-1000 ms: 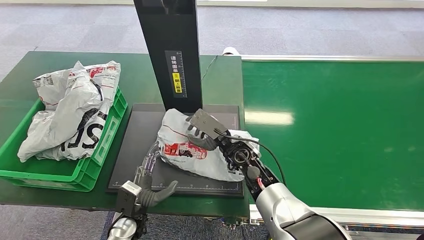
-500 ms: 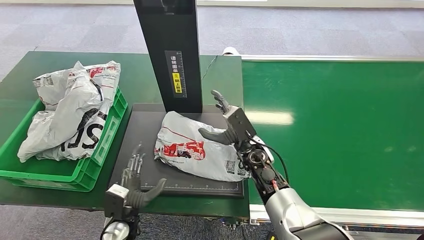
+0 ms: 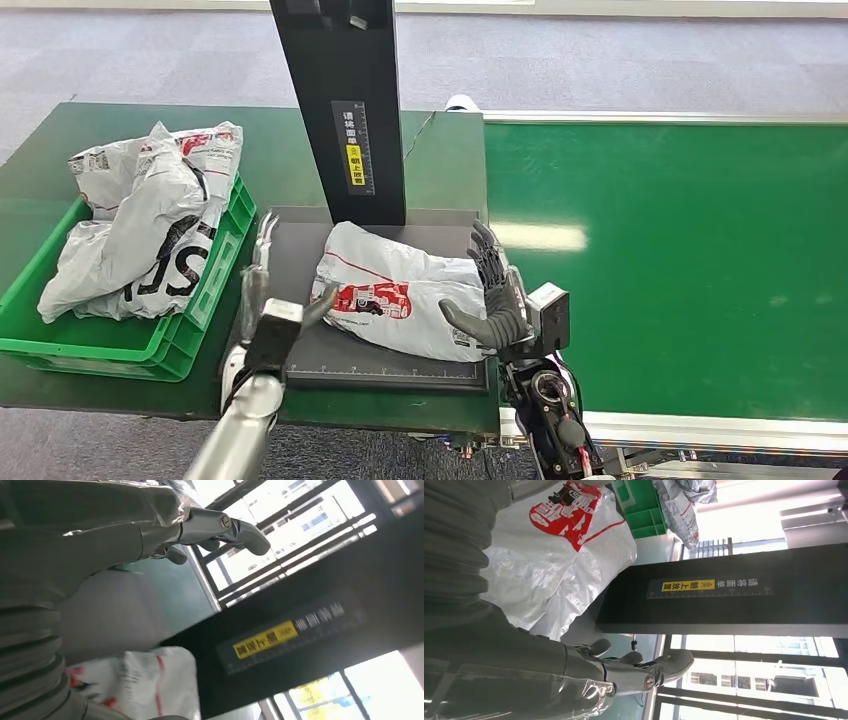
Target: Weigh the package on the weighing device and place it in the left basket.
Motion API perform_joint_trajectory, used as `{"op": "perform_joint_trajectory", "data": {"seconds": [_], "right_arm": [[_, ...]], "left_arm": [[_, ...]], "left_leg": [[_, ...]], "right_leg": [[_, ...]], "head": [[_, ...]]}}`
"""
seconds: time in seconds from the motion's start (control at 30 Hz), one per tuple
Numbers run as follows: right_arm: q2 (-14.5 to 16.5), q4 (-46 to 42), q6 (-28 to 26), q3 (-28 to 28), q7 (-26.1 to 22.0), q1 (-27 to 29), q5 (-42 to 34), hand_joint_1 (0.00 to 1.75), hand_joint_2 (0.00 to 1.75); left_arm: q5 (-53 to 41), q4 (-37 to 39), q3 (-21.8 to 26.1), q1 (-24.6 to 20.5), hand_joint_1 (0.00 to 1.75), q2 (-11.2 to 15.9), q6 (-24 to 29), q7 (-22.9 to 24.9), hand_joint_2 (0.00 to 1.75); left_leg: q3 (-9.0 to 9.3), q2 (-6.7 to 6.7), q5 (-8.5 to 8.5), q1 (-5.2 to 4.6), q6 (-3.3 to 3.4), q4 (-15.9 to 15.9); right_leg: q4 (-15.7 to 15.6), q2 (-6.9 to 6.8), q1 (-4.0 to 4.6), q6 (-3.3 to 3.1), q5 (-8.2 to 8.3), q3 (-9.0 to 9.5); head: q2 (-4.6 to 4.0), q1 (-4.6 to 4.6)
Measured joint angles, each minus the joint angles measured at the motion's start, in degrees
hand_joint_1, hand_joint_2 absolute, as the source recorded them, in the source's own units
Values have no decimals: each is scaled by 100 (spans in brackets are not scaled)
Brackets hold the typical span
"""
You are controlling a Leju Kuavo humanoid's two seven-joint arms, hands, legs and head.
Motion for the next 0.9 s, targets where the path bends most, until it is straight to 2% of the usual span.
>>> {"op": "perform_joint_trajectory", "data": {"seconds": [0.23,0.37,0.6,0.9], "right_arm": [[3,22,158,-150,31,-93,-39,0,175],[4,86,202,-199,27,-178,-56,0,175],[-26,121,223,-220,2,-150,-87,0,175],[-103,233,242,-261,-62,-143,-109,0,175]], "left_arm": [[-1107,1522,-896,-1190,0,-155,273,787,175],[-1390,2376,-1289,-1609,0,-218,252,913,175],[-1678,3241,-1795,-1679,0,-151,196,1067,175],[-1767,3485,-2074,-1579,0,153,259,1172,175]], "left_leg": [[-4,2,0,0,0,0],[-5,3,0,0,0,-1],[-14,4,0,0,0,-2],[-4,5,0,1,0,-4]], "right_leg": [[1,1,0,0,1,-4],[2,2,0,0,0,-6],[2,3,0,0,0,-13],[2,3,1,0,0,0]], "head": [[0,-1],[0,-1],[0,-1],[0,-1]]}}
